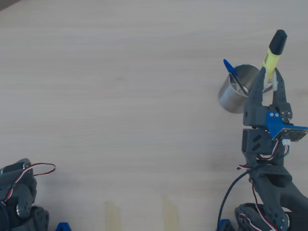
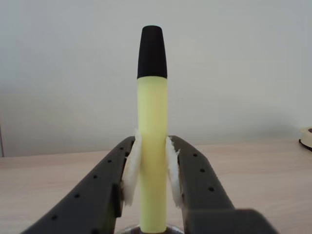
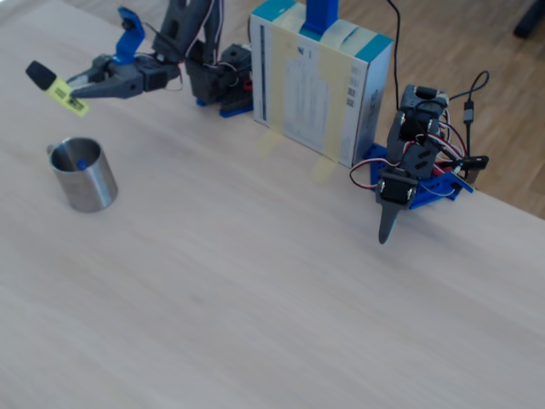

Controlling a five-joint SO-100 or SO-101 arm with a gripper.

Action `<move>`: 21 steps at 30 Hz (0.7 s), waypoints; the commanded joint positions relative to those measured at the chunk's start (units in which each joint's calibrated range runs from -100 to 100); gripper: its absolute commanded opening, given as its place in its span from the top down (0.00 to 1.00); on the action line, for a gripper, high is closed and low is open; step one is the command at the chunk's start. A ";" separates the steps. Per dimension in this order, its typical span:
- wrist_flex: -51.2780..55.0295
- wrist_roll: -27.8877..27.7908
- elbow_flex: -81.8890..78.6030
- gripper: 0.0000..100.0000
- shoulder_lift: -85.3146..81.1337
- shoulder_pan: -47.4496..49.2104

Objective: Grab the yellow pen and put it in the silver cup.

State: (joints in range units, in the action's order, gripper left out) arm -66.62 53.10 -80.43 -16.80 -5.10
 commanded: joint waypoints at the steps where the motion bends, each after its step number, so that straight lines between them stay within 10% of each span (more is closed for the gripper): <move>1: 1.63 0.16 4.56 0.92 1.67 1.09; 21: 4.55 0.16 9.19 0.92 10.31 1.78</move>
State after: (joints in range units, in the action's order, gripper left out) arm -63.51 53.10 -74.57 -6.79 -2.51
